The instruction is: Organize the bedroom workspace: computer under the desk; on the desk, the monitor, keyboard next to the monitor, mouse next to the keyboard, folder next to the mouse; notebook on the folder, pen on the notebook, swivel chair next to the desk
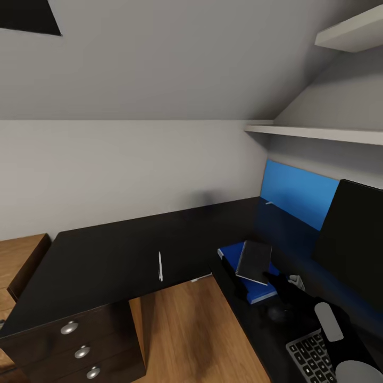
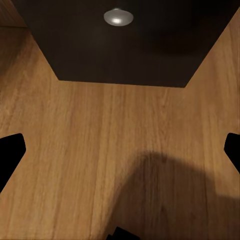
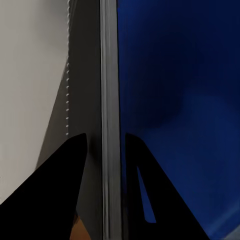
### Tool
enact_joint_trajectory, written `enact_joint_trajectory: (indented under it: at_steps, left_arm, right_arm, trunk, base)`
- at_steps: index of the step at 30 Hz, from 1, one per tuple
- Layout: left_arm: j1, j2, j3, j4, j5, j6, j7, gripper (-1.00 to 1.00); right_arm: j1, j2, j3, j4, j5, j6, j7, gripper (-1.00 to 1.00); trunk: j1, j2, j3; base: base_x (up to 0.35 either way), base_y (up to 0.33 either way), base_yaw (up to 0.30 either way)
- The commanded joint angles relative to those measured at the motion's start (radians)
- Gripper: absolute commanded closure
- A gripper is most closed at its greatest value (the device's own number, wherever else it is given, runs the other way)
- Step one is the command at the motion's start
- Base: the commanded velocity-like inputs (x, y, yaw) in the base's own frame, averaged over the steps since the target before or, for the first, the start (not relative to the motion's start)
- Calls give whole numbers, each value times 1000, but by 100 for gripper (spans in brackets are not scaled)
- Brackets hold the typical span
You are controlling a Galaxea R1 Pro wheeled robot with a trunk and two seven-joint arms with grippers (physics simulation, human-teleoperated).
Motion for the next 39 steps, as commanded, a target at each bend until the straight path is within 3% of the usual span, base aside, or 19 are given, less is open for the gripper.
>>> enact_joint_trajectory:
  at_steps: [1, 31, 39]
  left_arm:
    - [-1, 0, 3, 0, -5, -2, 3, -100]
    - [-1, 0, 4, 0, -5, -1, 3, -100]
    - [-1, 0, 4, 0, -5, -1, 3, -100]
  right_arm:
    - [-1, 0, -3, 0, -1, 7, 3, 100]
    - [-1, 0, -3, 0, -1, 7, 2, 100]
    - [-1, 0, -2, -2, 6, 6, -46, 100]
  trunk:
    - [-4, 7, 2]
    - [-8, 14, 5]
    - [-8, 14, 5]
  base:
    - [0, 0, 0]
    - [0, 0, 0]
    - [0, 0, 0]
